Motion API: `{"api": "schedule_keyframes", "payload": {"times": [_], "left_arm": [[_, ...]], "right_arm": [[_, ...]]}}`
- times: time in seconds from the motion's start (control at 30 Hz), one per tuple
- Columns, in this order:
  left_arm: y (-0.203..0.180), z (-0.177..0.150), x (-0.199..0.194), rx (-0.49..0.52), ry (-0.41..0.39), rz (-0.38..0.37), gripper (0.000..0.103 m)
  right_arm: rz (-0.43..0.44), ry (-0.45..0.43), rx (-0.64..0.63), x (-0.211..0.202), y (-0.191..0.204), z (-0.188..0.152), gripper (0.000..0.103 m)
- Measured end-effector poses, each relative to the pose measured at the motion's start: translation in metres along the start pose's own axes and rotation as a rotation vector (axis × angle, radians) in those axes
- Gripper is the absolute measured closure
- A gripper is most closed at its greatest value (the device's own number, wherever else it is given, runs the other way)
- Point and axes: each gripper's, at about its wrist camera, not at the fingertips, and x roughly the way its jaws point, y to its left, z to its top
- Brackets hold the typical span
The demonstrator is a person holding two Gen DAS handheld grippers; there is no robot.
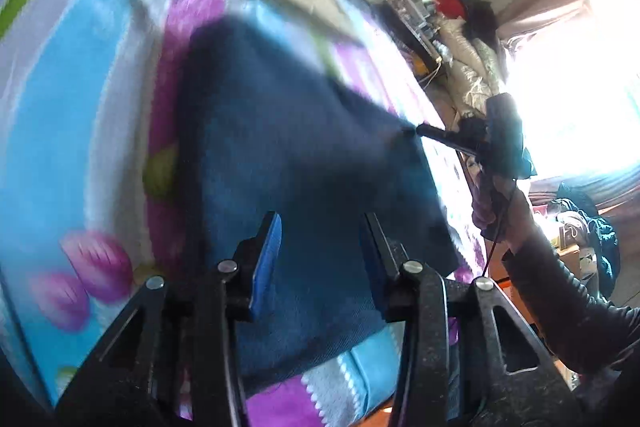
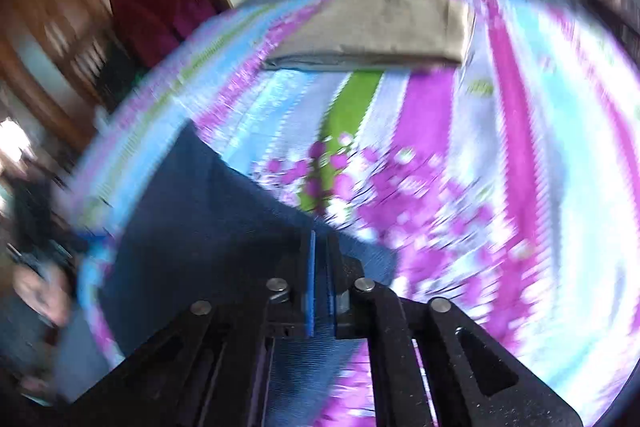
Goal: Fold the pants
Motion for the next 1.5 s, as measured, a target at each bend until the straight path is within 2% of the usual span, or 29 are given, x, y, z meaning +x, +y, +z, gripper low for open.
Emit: {"api": "schedule_keyframes", "payload": {"times": [0.03,0.07,0.13,0.2,0.33,0.4,0.47,0.5,0.53,0.6,0.67,0.73,0.8,0.87,0.93,1.03,1.1,1.13,1.17,1.27,1.33,1.37,1.43,1.5], "left_arm": [[-0.005,0.010,-0.004,0.019,-0.014,0.006,0.059],[-0.005,0.018,-0.002,0.042,-0.024,0.024,0.059],[-0.009,0.038,0.009,0.094,-0.021,0.075,0.059],[-0.008,0.063,0.022,0.116,-0.007,0.126,0.059],[0.000,0.103,0.050,0.123,0.028,0.146,0.059],[0.005,0.118,0.074,0.113,0.104,0.178,0.059],[0.023,0.120,0.095,0.084,0.179,0.285,0.060],[0.042,0.119,0.108,0.031,0.218,0.349,0.069],[0.056,0.119,0.116,-0.018,0.235,0.338,0.072],[0.066,0.116,0.112,-0.063,0.208,0.293,0.074],[0.063,0.112,0.108,-0.036,0.203,0.299,0.075],[0.060,0.107,0.101,-0.029,0.188,0.312,0.077],[0.047,0.099,0.083,-0.004,0.167,0.342,0.076],[0.027,0.087,0.067,0.091,0.161,0.332,0.074],[0.008,0.057,0.048,0.174,0.194,0.267,0.072],[-0.005,0.006,0.025,0.205,0.244,0.181,0.072],[-0.001,-0.025,0.023,0.195,0.284,0.159,0.071],[0.003,-0.037,0.029,0.199,0.319,0.175,0.071],[0.007,-0.046,0.038,0.205,0.345,0.205,0.071],[0.013,-0.051,0.031,0.143,0.273,0.196,0.071],[0.003,-0.057,0.026,0.183,0.246,0.230,0.069],[0.001,-0.062,0.029,0.208,0.246,0.253,0.069],[0.003,-0.067,0.030,0.217,0.228,0.254,0.068],[0.007,-0.062,0.027,0.177,0.201,0.248,0.067]], "right_arm": [[-0.036,0.037,-0.018,0.006,0.001,0.007,0.099],[-0.087,0.118,-0.033,0.024,0.001,0.010,0.100],[-0.132,0.260,-0.057,0.058,-0.005,0.005,0.100],[-0.150,0.267,-0.076,0.061,-0.003,0.009,0.099],[-0.135,0.282,-0.088,0.060,-0.005,0.014,0.099],[-0.134,0.293,-0.093,0.066,-0.005,0.016,0.099],[-0.139,0.298,-0.090,0.074,-0.006,0.017,0.098],[-0.137,0.304,-0.080,0.080,-0.008,0.018,0.098],[-0.137,0.309,-0.072,0.084,-0.009,0.016,0.098],[-0.145,0.298,-0.073,0.089,-0.009,0.012,0.097],[-0.154,0.288,-0.091,0.087,-0.006,0.013,0.097],[-0.162,0.234,-0.086,0.071,-0.004,0.015,0.097],[-0.122,0.147,-0.089,0.030,0.007,0.012,0.097],[-0.044,0.122,-0.132,-0.006,0.025,-0.006,0.097],[0.022,0.176,-0.186,-0.027,0.042,-0.034,0.097],[0.084,0.291,-0.234,-0.029,0.060,-0.082,0.097],[0.072,0.371,-0.254,-0.009,0.066,-0.110,0.097],[0.057,0.392,-0.251,0.002,0.065,-0.118,0.097],[0.049,0.392,-0.232,0.010,0.064,-0.123,0.098],[0.037,0.318,-0.223,-0.005,0.070,-0.116,0.097],[0.089,0.274,-0.236,-0.020,0.082,-0.116,0.097],[0.110,0.272,-0.238,-0.017,0.086,-0.119,0.097],[0.087,0.326,-0.245,0.008,0.091,-0.133,0.097],[0.063,0.278,-0.190,0.006,0.089,-0.128,0.098]]}}
